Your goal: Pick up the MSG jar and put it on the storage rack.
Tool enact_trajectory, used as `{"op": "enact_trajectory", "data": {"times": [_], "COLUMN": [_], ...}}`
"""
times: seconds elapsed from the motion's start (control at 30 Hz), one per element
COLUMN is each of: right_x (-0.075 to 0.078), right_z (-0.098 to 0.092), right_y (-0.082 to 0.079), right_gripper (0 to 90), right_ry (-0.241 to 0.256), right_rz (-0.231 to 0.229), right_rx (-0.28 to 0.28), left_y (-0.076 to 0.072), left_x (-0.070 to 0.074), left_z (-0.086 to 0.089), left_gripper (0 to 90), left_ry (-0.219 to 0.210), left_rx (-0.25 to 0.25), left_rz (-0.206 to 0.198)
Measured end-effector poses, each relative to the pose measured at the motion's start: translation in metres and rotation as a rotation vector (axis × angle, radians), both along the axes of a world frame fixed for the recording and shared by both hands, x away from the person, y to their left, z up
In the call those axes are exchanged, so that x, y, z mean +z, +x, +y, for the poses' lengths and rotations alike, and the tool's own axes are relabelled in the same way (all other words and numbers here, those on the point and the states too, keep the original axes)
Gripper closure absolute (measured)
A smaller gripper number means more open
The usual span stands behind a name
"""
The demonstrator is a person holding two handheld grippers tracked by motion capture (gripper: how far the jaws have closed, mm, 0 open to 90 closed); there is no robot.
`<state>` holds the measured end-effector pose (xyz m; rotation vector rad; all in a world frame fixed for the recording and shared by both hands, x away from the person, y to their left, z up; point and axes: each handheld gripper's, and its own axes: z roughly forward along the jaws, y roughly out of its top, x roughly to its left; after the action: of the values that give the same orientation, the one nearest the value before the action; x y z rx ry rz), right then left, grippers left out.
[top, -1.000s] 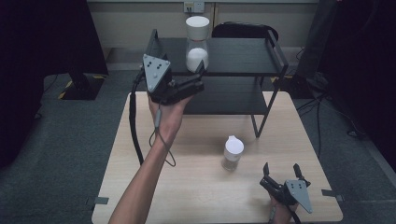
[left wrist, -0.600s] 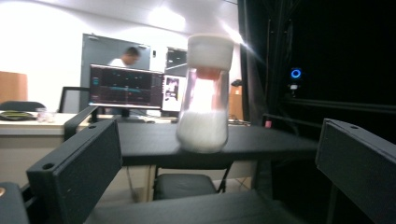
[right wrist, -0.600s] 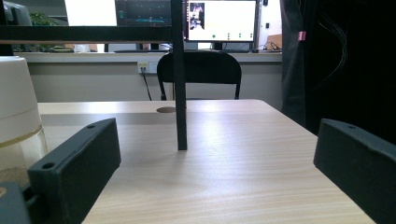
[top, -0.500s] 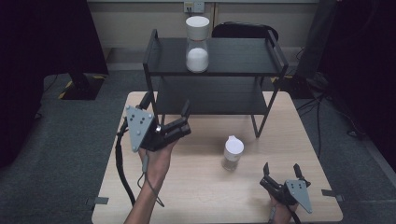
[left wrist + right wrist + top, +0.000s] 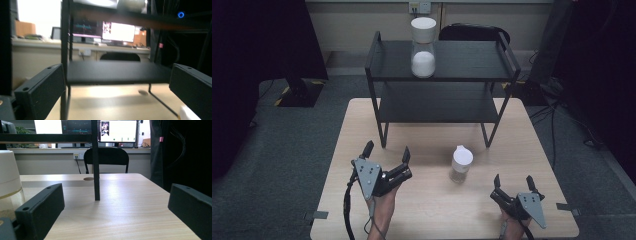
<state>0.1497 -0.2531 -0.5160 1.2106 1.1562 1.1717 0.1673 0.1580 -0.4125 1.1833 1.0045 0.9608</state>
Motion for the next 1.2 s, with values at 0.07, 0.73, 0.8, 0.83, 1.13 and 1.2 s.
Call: {"op": "enact_trajectory", "data": {"times": [0.07, 0.73, 0.8, 0.83, 1.13, 1.2], "right_x": [0.000, 0.000, 0.000, 0.000, 0.000, 0.000], "right_z": [0.000, 0.001, 0.001, 0.001, 0.001, 0.001], "right_y": [0.000, 0.000, 0.000, 0.000, 0.000, 0.000], "right_gripper": [0.0, 0.0, 0.0, 0.0, 0.0, 0.0], "right_ry": [0.000, 0.000, 0.000, 0.000, 0.000, 0.000], "right_rz": [0.000, 0.000, 0.000, 0.000, 0.000, 0.000], "right_rx": [0.000, -0.003, -0.003, -0.003, -0.003, -0.006], "left_y": [-0.002, -0.013, -0.012, -0.012, -0.015, -0.016], "left_x": [-0.015, -0.096, -0.098, -0.100, -0.104, -0.104], "left_z": [-0.002, -0.007, -0.007, -0.008, -0.018, -0.020], "left_gripper": [0.0, 0.0, 0.0, 0.0, 0.2, 0.1], "left_ry": [0.003, 0.065, 0.064, 0.068, 0.128, 0.116], "left_rx": [0.022, 0.122, 0.121, 0.128, 0.159, 0.175], "left_rz": [0.010, 0.073, 0.078, 0.078, 0.053, 0.059]}}
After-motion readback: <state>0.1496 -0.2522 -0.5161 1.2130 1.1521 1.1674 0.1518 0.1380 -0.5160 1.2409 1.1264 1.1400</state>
